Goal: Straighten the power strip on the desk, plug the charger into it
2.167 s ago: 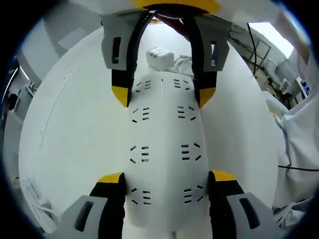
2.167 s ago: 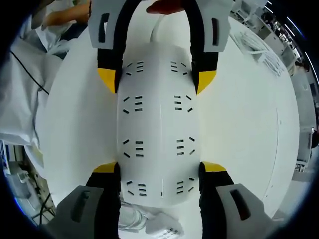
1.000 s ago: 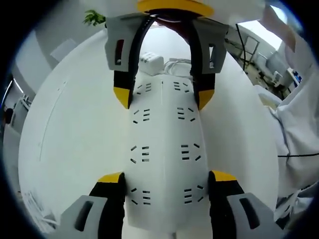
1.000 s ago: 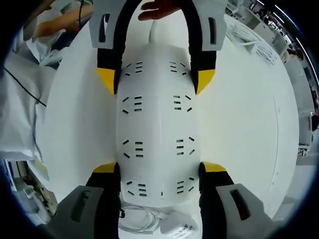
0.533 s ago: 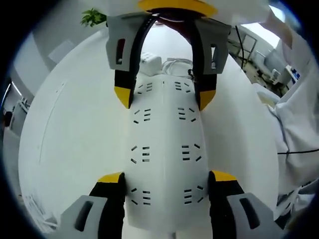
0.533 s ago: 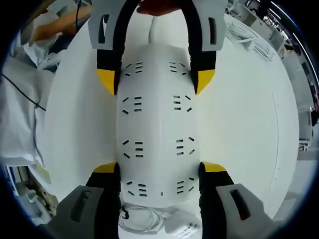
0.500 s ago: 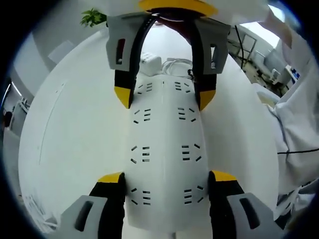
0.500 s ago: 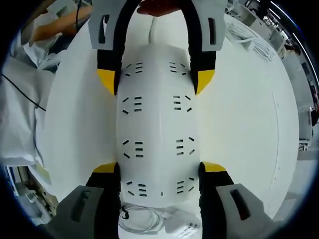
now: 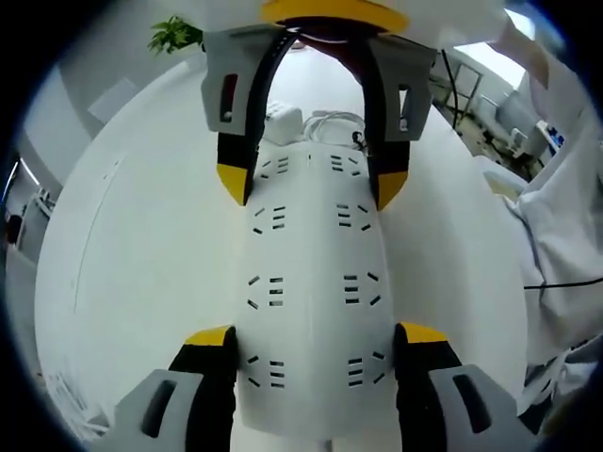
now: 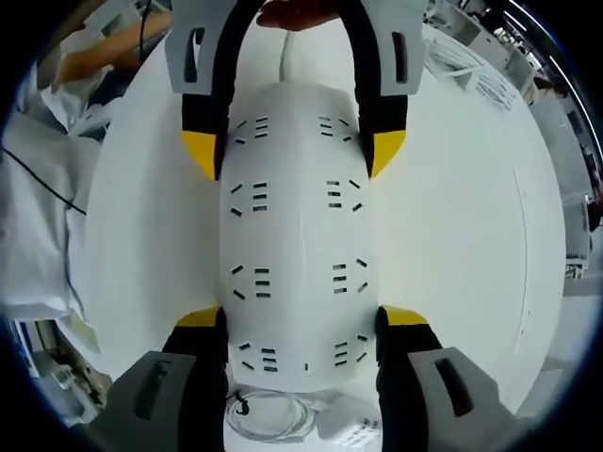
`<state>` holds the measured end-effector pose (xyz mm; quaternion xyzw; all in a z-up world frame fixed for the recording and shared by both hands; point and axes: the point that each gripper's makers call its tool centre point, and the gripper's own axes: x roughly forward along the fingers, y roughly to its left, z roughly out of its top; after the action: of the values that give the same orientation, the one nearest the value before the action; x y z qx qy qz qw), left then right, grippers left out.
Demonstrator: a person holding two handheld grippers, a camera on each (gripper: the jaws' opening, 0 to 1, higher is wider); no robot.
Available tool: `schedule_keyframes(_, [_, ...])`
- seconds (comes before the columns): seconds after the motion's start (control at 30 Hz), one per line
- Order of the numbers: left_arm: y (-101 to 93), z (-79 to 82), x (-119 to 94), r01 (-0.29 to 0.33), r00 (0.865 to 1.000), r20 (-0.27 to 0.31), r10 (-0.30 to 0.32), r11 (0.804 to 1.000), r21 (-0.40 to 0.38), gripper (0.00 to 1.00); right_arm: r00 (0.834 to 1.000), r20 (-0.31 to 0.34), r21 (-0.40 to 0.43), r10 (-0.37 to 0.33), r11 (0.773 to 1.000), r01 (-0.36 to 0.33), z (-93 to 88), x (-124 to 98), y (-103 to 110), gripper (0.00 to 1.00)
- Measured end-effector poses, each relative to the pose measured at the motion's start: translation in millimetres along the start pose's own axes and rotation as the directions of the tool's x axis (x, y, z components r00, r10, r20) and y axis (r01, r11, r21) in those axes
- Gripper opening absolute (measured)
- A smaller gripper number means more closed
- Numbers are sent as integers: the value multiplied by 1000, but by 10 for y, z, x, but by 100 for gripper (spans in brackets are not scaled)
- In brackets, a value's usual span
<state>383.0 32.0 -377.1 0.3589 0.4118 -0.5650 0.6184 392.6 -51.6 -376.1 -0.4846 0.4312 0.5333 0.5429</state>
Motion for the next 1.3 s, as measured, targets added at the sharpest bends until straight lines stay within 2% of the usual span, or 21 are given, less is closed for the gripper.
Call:
schedule_keyframes(0.1, [1, 1, -1, 0, 1000, -1, 0, 1000, 3, 69, 1000, 29, -1, -1, 1000, 1, 5, -6, -2, 63])
schedule_keyframes(0.17, [1, 2, -1, -1, 1000, -2, 1, 1000, 3, 69, 992, 125, 26, -13, 1000, 10, 42, -21, -9, 63])
schedule_keyframes(0.23, [1, 1, -2, -1, 1000, 3, 1, 1000, 4, 69, 972, 231, 99, -51, 995, 28, 36, -80, -30, 63])
schedule_keyframes(0.3, [2, 3, 0, 0, 1000, 3, 0, 1000, 5, 69, 936, 337, 192, -104, 981, 40, -19, -205, -56, 62])
schedule_keyframes(0.33, [2, 3, 0, 0, 1000, 1, 0, 1000, 6, 69, 920, 366, 222, -139, 973, 58, -55, -262, -85, 63])
schedule_keyframes(0.37, [2, 3, 1, 0, 1000, 0, 0, 1000, 7, 69, 892, 413, 247, -181, 966, 82, -114, -354, -111, 63])
schedule_keyframes(0.4, [2, 3, 1, 0, 1000, -1, 0, 1000, 7, 69, 849, 465, 284, -249, 951, 123, -168, -467, -177, 61])
schedule_keyframes(0.47, [3, 5, 2, 0, 1000, 3, 0, 1000, 9, 69, 738, 555, 409, -385, 898, 161, -342, -715, -319, 59])
schedule_keyframes(0.53, [6, 5, 3, 0, 1000, 8, 0, 1000, 9, 69, 622, 584, 554, -522, 816, 165, -612, -920, -452, 58])
schedule_keyframes(0.57, [5, 5, 4, 0, 1000, 9, 0, 1000, 7, 69, 584, 547, 627, -599, 756, 188, -845, -953, -492, 56])
schedule_keyframes(0.63, [2, 3, 3, -2, 1000, 9, 2, 1000, 7, 69, 546, 535, 672, -645, 716, 188, -1022, -936, -479, 53])
schedule_keyframes(0.67, [1, 2, 3, -1, 1000, 9, 1, 1000, 9, 69, 519, 530, 690, -671, 696, 197, -1099, -904, -473, 48])
schedule_keyframes(0.73, [-2, 2, 2, 1, 1000, 10, -1, 1000, 11, 69, 505, 523, 688, -686, 690, 224, -1132, -834, -455, 45])
schedule_keyframes(0.8, [-3, 2, 2, 2, 1000, 9, -2, 1000, 11, 69, 472, 526, 695, -707, 678, 240, -1094, -810, -486, 45])
schedule_keyframes(0.87, [-5, 2, 1, 1, 1000, 8, -1, 1000, 10, 69, 449, 542, 700, -710, 677, 226, -1040, -787, -535, 45])
schedule_keyframes(0.9, [-4, 1, 0, 1, 1000, 9, -1, 1000, 10, 69, 446, 545, 713, -710, 672, 198, -1015, -749, -571, 45])
schedule_keyframes(0.93, [-4, 0, 0, 1, 1000, 11, -1, 1000, 10, 69, 460, 541, 719, -704, 671, 181, -999, -692, -598, 45])
schedule_keyframes(0.97, [-4, -2, -1, 1, 1000, 12, -1, 1000, 9, 69, 466, 536, 720, -704, 670, 183, -978, -633, -638, 44])
schedule_keyframes(1.1, [1, -7, -3, 2, 1000, 11, -2, 1000, 10, 69, 471, 539, 717, -698, 674, 178, -926, -524, -682, 43])
schedule_keyframes(1.17, [4, -11, -4, 2, 1000, 9, -3, 1000, 11, 69, 478, 525, 709, -704, 672, 212, -943, -480, -705, 43])
schedule_keyframes(1.3, [11, -17, -6, 3, 1000, 7, -3, 1000, 12, 69, 484, 552, 693, -679, 696, 186, -893, -445, -664, 37])
